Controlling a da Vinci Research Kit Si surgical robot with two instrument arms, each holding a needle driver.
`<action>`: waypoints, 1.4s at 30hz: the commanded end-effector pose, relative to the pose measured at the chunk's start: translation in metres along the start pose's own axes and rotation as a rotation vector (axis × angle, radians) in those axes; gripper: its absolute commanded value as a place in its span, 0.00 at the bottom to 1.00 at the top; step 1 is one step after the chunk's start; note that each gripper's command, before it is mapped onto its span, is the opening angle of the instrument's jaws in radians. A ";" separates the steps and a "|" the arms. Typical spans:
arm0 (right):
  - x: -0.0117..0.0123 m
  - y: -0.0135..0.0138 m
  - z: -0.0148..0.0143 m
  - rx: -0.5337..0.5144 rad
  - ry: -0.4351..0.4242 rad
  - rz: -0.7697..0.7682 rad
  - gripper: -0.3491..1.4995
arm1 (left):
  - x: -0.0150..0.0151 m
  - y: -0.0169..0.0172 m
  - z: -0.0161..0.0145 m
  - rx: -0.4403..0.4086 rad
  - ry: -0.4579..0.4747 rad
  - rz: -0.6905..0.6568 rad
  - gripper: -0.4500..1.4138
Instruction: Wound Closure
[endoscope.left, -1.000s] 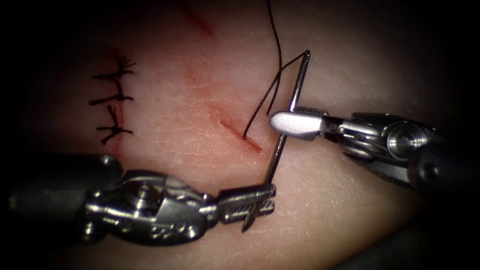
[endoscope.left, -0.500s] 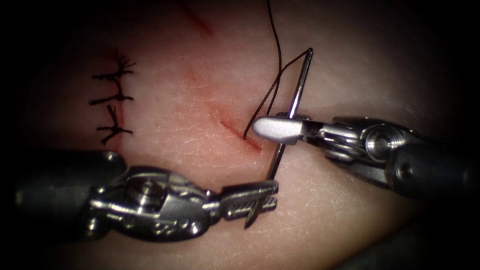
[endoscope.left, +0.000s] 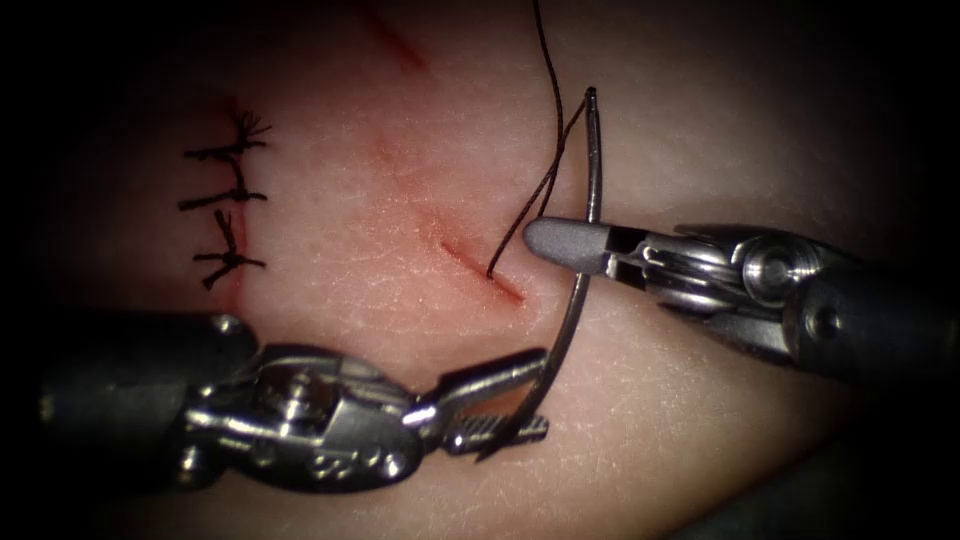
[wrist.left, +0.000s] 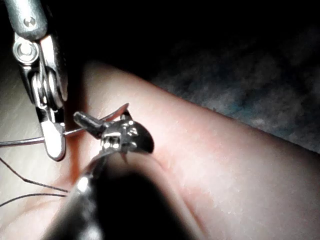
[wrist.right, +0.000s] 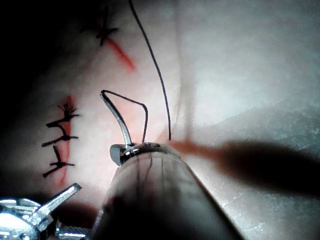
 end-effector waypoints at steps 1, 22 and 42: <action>0.0000 0.0000 0.0009 0.011 0.010 0.003 0.00 | 0.0001 0.0000 0.0008 -0.005 0.008 -0.055 0.89; 0.0020 0.0010 0.0009 0.030 0.233 -0.368 0.00 | -0.0101 -0.0014 0.0007 -0.391 -0.023 -0.577 0.00; 0.0005 -0.0002 0.0012 0.064 0.276 -0.743 0.00 | -0.0154 -0.0022 0.0059 -0.507 -0.324 -0.530 0.00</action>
